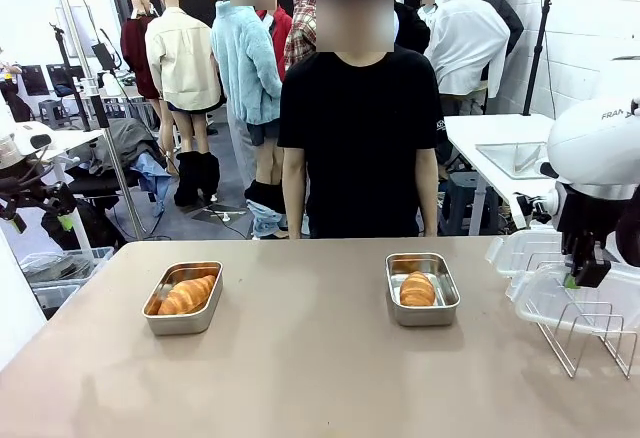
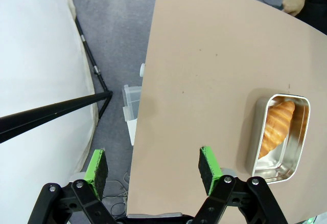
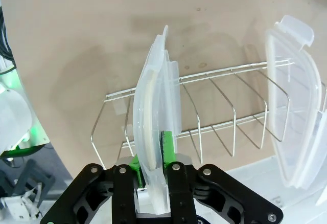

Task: Place the bread in airtight containers.
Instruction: Pick up one Airtight Container lid and hand it to the human, then release when the human grabs the Airtight Container lid.

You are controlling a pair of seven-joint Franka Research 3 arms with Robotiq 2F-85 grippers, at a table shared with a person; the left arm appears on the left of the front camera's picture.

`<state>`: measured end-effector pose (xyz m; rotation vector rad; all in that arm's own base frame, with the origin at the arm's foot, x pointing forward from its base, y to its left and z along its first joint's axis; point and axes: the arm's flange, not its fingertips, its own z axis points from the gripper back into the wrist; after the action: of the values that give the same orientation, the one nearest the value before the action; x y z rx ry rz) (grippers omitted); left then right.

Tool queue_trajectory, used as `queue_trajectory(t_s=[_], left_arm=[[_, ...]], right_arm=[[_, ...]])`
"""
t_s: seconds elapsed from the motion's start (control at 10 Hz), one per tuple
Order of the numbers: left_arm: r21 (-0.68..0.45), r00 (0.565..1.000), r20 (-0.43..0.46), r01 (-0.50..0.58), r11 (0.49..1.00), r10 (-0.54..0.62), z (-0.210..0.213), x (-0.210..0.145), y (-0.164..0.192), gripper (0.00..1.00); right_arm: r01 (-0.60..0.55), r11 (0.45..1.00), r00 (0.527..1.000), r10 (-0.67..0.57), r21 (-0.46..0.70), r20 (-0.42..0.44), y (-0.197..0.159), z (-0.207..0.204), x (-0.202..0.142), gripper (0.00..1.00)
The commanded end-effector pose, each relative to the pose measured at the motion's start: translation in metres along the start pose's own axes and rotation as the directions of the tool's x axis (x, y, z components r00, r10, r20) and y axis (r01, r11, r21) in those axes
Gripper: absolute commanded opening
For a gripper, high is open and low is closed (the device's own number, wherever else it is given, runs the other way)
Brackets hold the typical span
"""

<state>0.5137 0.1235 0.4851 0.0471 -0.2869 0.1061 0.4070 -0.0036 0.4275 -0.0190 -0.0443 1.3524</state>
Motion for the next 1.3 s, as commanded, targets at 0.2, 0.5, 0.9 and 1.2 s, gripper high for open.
queue_trajectory(t_s=[0.2,0.5,0.9,1.2], left_arm=[[0.011,1.0,0.002,-0.006,1.0,0.006,0.001,0.0,0.0,0.92],[0.011,1.0,0.002,-0.006,1.0,0.006,0.001,0.0,0.0,0.92],[0.011,1.0,0.002,-0.006,1.0,0.006,0.001,0.0,0.0,0.92],[0.011,1.0,0.002,-0.006,1.0,0.006,0.001,0.0,0.0,0.92]], right_arm=[[-0.001,1.0,1.0,0.001,-0.001,0.001,0.0,0.001,0.0,0.0],[-0.001,1.0,1.0,0.001,-0.001,0.001,0.0,0.001,0.0,0.0],[-0.016,0.999,0.999,0.015,-0.047,-0.032,-0.003,0.02,0.008,0.0],[-0.08,0.995,0.997,0.079,-0.055,-0.023,-0.002,0.07,0.02,0.0]])
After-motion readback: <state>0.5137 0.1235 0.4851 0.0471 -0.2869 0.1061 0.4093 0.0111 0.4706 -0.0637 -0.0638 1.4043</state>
